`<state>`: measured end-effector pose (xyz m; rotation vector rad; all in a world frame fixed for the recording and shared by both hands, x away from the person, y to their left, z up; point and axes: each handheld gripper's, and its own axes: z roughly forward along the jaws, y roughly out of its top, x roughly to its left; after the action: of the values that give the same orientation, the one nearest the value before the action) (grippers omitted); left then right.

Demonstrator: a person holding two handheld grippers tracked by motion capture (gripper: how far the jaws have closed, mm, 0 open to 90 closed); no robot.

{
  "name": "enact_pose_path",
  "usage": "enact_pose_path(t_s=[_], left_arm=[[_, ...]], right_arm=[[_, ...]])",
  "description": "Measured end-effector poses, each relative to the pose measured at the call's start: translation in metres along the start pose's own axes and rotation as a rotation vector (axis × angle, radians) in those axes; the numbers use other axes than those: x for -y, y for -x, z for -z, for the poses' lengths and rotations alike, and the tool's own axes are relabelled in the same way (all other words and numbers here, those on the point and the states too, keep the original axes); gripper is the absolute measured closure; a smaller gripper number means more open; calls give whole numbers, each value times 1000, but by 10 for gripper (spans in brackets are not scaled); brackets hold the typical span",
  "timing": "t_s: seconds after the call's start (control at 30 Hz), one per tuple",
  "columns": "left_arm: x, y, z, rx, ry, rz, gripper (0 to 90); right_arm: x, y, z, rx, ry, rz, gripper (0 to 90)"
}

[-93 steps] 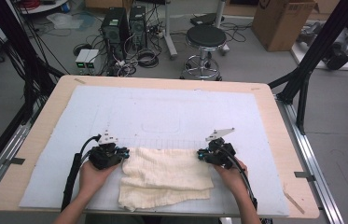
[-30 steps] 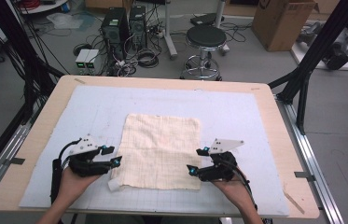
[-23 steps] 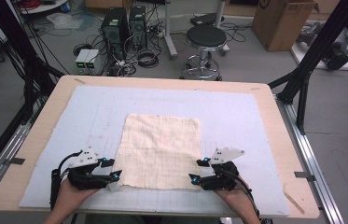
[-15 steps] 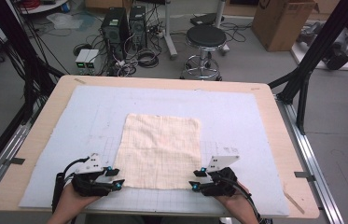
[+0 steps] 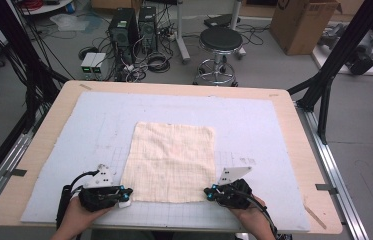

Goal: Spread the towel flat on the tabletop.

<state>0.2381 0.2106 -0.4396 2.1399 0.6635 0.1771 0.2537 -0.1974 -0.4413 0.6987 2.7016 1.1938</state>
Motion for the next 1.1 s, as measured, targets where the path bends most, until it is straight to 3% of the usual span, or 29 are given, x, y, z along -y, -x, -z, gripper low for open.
enact_pose_path(t_s=[0.27,0.6,0.7,0.77,1.1], left_arm=[[0,5,9,14,41,5,885],[6,18,17,28,27,-12,885],[5,17,17,29,42,0,856],[5,15,17,15,57,6,772],[-1,-1,19,3,143,45,610]], right_arm=[[3,-5,10,-15,26,-10,884],[9,-14,13,-45,15,-5,881],[11,-13,13,-54,22,-30,789],[10,-12,14,-53,34,-34,728],[7,-2,20,-30,125,-71,532]])
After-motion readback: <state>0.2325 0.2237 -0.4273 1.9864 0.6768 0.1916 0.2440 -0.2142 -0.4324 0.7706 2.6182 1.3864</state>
